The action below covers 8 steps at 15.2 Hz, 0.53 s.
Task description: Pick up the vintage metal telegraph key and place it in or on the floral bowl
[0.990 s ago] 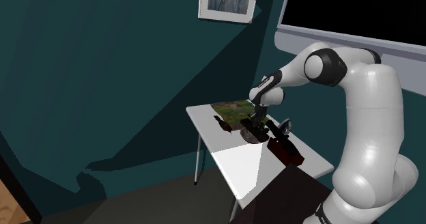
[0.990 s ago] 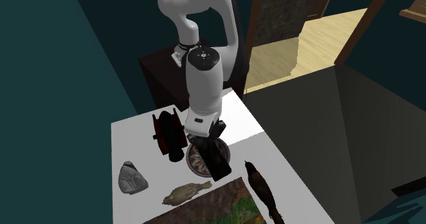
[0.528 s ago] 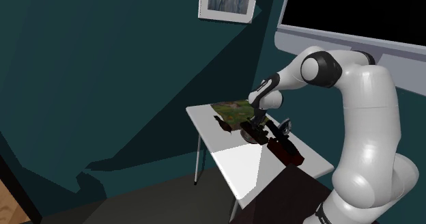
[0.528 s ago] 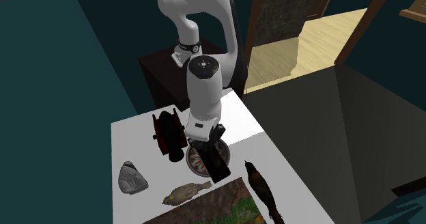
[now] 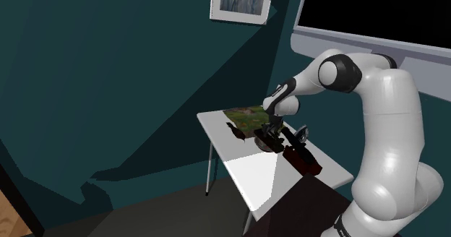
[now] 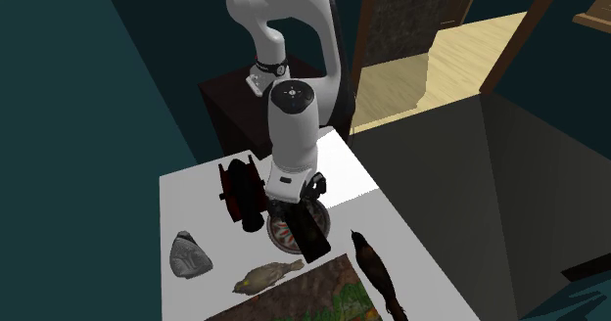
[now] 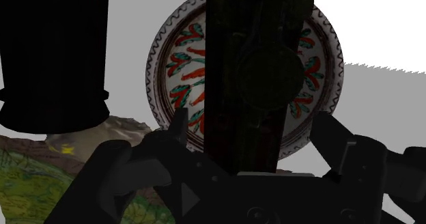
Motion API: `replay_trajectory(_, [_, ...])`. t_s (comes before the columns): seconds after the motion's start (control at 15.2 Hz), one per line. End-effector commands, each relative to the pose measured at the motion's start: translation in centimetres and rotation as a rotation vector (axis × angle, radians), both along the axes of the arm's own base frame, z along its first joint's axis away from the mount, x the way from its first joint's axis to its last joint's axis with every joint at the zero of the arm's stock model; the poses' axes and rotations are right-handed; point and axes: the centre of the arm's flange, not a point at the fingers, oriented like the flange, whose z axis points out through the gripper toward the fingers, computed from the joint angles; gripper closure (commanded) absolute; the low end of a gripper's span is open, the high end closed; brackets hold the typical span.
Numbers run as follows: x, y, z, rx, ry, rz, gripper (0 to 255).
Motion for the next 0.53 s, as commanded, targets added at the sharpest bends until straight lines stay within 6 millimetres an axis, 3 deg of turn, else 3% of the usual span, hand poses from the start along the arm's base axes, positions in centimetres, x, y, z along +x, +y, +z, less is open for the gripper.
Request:
replay_trajectory(0.0, [0.0,0.0,0.0,0.0,0.0,0.0,0])
replay_trajectory(0.07, [0.0,0.0,0.0,0.0,0.0,0.0,0])
replay_trajectory(0.33, [-0.2,0.1,5.0,0.0,0.0,0.0,0])
replay_trajectory(0.46, [-0.2,0.1,5.0,0.0,0.0,0.0,0])
